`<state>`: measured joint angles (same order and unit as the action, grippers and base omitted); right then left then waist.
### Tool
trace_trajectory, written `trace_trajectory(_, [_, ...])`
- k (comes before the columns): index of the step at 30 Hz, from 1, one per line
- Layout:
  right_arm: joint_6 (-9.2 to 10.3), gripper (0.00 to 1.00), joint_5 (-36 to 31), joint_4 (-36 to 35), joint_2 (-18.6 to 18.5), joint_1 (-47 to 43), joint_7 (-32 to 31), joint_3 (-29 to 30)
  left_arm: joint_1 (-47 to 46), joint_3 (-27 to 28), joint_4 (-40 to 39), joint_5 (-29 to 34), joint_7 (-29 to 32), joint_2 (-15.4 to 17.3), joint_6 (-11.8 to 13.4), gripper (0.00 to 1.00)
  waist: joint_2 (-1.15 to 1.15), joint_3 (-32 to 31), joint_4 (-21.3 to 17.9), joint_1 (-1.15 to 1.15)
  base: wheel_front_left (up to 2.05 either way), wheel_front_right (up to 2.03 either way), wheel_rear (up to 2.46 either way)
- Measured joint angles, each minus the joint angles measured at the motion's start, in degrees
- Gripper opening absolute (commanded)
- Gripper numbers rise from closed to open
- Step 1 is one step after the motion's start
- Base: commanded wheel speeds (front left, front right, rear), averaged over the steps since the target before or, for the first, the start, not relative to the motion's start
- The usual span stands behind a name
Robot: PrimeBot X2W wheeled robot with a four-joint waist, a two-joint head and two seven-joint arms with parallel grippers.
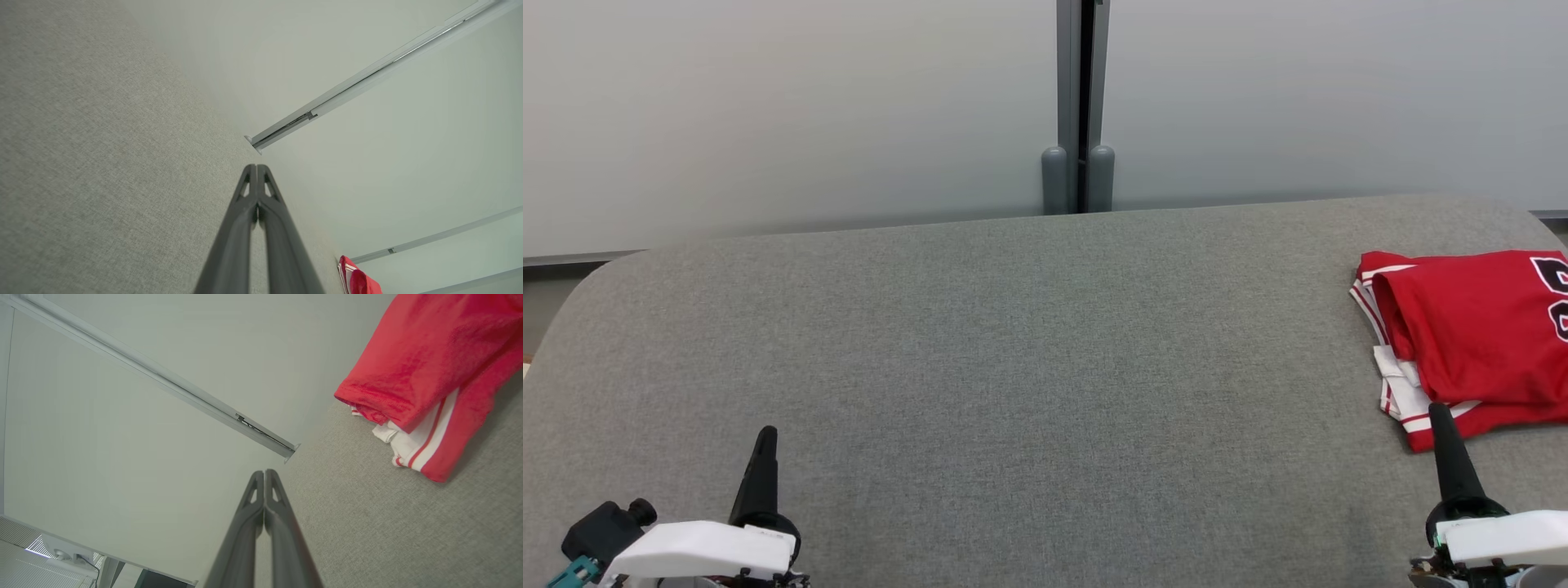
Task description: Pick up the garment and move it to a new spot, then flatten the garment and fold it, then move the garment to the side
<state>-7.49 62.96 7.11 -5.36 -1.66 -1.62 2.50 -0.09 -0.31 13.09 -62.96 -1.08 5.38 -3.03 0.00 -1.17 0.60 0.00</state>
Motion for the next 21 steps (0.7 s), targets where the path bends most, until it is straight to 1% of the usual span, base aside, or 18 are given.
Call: trace_trajectory(21, [0.01,0.0,11.5,2.7,0.5,2.9,-1.4,0.9,-2.1,2.6,0.4,-11.0,2.9,-0.9,-1.5,0.0,0.0,0.4,-0.2,0.0,0.0,0.0,0.0])
